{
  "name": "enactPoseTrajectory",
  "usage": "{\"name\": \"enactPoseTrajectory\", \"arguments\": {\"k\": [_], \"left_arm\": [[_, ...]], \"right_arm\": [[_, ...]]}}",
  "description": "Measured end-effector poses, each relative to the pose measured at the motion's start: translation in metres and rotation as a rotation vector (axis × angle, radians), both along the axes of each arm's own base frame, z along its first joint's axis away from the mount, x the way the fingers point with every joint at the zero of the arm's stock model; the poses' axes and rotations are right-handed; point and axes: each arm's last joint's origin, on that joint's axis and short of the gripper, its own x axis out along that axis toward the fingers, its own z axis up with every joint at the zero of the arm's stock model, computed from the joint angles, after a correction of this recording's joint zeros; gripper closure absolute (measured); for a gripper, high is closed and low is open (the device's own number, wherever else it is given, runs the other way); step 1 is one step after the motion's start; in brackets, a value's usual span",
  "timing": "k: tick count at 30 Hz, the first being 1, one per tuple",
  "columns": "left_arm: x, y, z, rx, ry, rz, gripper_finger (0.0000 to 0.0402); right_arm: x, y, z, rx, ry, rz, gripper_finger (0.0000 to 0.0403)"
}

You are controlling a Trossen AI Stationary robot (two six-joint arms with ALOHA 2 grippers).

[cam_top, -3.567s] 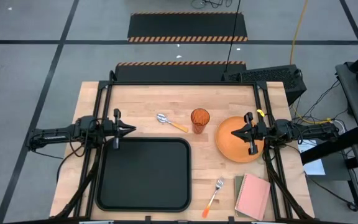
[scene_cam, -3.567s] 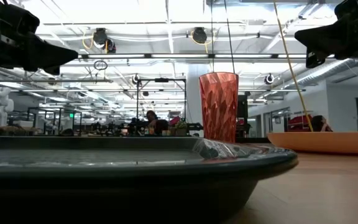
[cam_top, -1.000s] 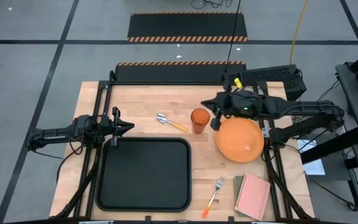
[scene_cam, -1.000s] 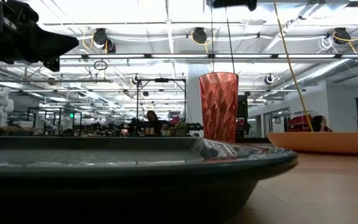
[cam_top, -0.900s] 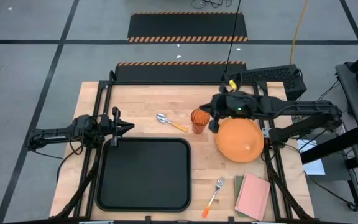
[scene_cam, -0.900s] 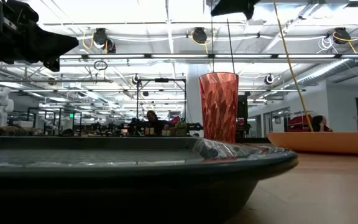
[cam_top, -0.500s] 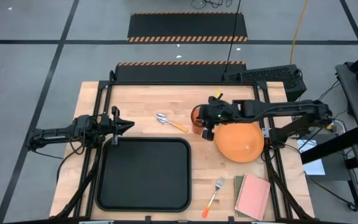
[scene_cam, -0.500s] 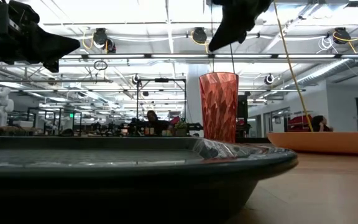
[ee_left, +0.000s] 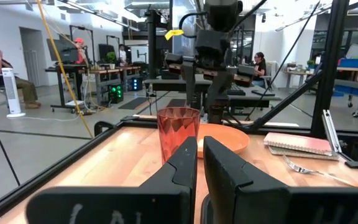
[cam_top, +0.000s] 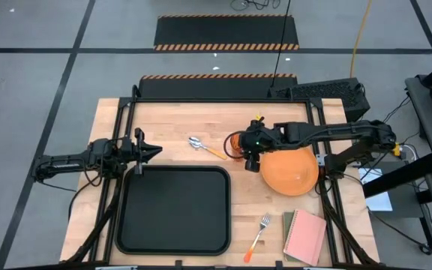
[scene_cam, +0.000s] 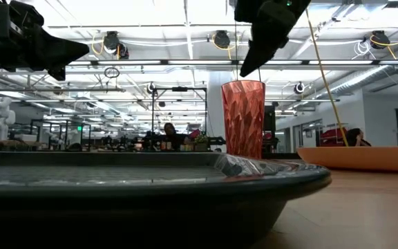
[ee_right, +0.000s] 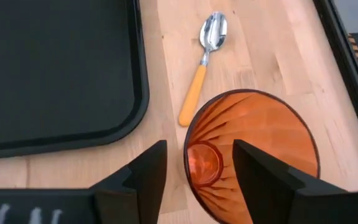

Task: Pick and place plate/cup/fork/spoon on tray
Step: Put the brown cup on the black tray

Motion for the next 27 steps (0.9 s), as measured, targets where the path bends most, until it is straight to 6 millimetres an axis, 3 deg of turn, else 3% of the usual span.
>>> {"name": "enactPoseTrajectory", "arguments": {"k": [11,16,23,27], "left_arm": [[0.000,0.000,0.000,0.000,0.001,0.000,0.0369],[0.000,0.000,0.000,0.002,0.001,0.000,0.0369],[0.000,0.000,0.000,0.001,0.001,-0.001,0.0369],[0.000,0.000,0.000,-0.009,0.000,-0.002,0.0369]], "right_arm": [[0.012,-0.001,-0.021,-0.014,0.085,0.026,0.0231],[0.011,-0.001,-0.020,-0.018,0.085,0.030,0.0279],[0.010,0.001,-0.019,-0.006,0.078,0.018,0.0390],[0.010,0.002,-0.019,0.007,0.074,-0.003,0.0390]]}}
